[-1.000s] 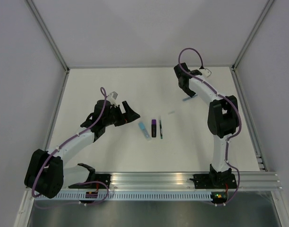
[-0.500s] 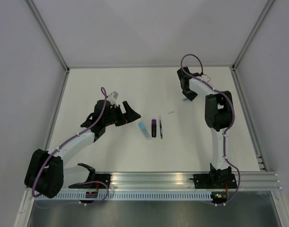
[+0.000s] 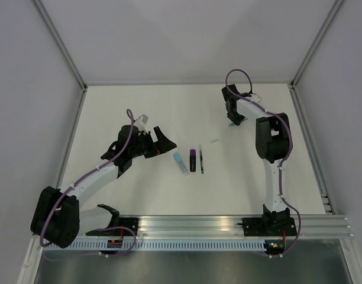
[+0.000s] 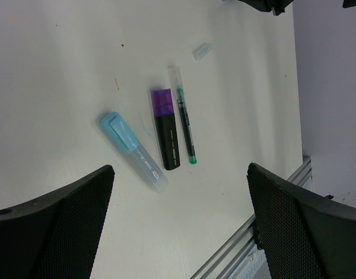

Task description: Insert the pens into the pen caps

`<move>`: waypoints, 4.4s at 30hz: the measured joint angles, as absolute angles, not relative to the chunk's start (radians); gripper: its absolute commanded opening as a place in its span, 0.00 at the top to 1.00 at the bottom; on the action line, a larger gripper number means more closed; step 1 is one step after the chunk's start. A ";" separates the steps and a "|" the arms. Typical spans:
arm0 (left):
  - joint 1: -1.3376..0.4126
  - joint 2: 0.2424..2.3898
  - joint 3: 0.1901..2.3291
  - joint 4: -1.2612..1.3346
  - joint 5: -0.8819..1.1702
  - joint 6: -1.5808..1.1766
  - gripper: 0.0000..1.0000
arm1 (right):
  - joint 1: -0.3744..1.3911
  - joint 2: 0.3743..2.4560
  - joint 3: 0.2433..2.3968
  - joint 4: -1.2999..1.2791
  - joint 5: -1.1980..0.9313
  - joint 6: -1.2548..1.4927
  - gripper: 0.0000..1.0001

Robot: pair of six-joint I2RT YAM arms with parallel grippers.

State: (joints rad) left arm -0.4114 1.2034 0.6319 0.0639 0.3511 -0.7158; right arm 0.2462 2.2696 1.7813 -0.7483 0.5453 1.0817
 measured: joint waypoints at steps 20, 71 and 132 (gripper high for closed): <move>-0.410 1.180 0.581 0.220 0.516 -0.694 0.12 | 0.221 1.900 1.228 -0.344 0.223 0.688 1.00; -0.607 1.016 0.483 0.733 0.799 -0.754 0.58 | 1.033 1.007 0.479 0.744 0.164 0.722 1.00; -0.609 0.738 0.472 0.325 0.311 -0.606 0.98 | 0.500 1.389 1.076 -0.031 0.073 -0.187 0.02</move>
State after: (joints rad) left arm -0.6090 0.7380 0.4725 0.3252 0.3111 -0.6064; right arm 0.4999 1.3888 1.0756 -0.0311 0.0734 -0.1871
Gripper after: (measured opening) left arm 0.085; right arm 0.794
